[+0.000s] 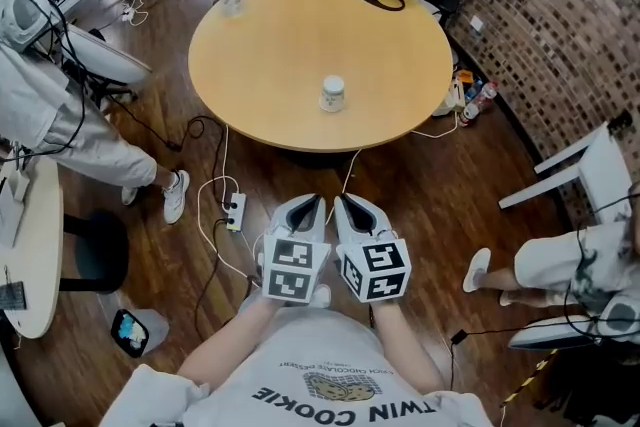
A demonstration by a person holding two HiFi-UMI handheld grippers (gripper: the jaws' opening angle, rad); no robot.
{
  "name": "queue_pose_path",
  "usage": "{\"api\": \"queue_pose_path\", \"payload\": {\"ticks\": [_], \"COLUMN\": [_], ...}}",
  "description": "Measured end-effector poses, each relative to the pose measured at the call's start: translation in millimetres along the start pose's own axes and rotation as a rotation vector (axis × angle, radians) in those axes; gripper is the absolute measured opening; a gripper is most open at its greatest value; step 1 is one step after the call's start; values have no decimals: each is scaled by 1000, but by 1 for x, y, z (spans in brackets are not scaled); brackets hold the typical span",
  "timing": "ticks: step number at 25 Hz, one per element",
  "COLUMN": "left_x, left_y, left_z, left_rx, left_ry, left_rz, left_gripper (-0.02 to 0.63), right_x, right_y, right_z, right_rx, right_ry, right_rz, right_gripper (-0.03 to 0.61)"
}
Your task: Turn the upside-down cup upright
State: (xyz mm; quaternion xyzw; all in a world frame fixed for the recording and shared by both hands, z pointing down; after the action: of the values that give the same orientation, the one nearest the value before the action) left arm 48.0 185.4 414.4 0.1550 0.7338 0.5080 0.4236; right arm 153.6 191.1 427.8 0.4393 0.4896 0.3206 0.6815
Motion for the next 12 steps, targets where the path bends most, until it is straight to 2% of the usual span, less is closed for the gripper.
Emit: {"api": "queue_pose_path", "payload": {"ticks": [7,12], "left_x": [-55,-89], "left_y": [-21,-48], "left_z": [-59,-114], "left_rx": [15,12], "left_ry": [53,80], "left_rz": [25,26], "left_gripper": [6,6], "right_x": [-80,-137], "right_y": [-21,-51], "right_z": [5,10], "right_rx": [47,41], "right_ry": [22,64], "right_rz": [-25,-23], "right_gripper": [14,20]}}
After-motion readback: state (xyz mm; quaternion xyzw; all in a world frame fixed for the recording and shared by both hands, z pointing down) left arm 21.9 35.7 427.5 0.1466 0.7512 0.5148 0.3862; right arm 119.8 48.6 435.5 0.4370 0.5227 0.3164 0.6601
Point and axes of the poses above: the fingertips, and each gripper's own axes: x backward along the fingers, z to its right, y out of its underside, the point moved 7 cm from there along x, backward along the fingers, and after that the axes turned 9 degrees about y, right-handed, at the moved point
